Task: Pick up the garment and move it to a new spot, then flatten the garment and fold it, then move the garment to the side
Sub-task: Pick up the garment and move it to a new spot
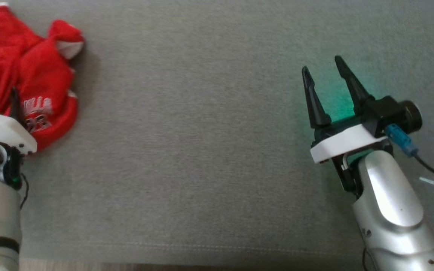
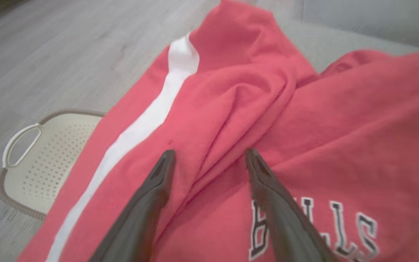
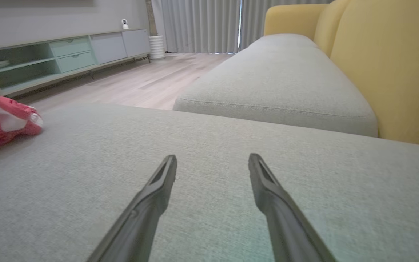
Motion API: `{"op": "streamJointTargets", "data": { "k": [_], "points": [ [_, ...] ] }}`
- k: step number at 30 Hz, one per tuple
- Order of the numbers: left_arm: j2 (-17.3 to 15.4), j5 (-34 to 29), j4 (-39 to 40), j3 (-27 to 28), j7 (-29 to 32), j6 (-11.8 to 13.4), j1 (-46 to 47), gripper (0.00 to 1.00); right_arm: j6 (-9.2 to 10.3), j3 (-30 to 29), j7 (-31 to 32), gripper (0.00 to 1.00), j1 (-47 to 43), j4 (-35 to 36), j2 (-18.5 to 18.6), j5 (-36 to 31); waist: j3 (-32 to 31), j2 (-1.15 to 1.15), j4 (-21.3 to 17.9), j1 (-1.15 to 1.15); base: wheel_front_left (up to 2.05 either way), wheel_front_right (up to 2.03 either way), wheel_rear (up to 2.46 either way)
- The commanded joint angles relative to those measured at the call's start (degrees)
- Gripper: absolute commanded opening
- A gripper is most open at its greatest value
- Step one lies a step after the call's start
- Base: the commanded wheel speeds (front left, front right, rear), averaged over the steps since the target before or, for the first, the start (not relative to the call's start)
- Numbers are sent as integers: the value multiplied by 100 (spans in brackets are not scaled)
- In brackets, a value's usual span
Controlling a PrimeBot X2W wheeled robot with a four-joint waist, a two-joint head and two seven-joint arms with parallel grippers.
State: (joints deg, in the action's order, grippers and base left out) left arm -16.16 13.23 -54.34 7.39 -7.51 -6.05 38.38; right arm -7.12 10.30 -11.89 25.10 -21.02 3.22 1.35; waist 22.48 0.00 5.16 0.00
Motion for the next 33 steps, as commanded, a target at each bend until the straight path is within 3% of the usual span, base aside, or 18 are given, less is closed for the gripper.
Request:
{"op": "streamJointTargets", "data": {
  "k": [1, 5, 6, 7, 20, 33],
  "points": [
    [-400, -62, -78, 36, 103, 14, 188, 100, -36, 99, 27, 100, 140, 278, -35, -27, 219, 0, -237, 0, 0, 0, 0],
    [-475, -95, -371, -44, 180, -1, 326, 100, -36, 18, 34, 100, 145, 377, -35, -9, 266, 0, -319, 0, 0, 0, 0],
    [-500, -99, -434, -54, 138, 3, 353, 36, -36, -17, 31, 100, 136, 392, -35, 1, 264, 0, -341, 0, 0, 0, 0],
    [-512, -91, -503, -57, 105, 1, 373, 0, -36, -50, 23, 100, 124, 403, -35, 13, 255, 0, -364, 0, 0, 0, 0],
    [-355, -136, -402, -616, -555, -128, 781, 0, -36, -394, -186, 100, -219, 155, -35, 351, -247, 0, -680, 0, 0, 0, 0],
    [589, 300, 602, -2196, -605, -143, 743, 0, -36, -404, -297, 100, -463, -172, -35, 657, -670, 0, -1633, 0, 0, 0, 0]
  ]
}}
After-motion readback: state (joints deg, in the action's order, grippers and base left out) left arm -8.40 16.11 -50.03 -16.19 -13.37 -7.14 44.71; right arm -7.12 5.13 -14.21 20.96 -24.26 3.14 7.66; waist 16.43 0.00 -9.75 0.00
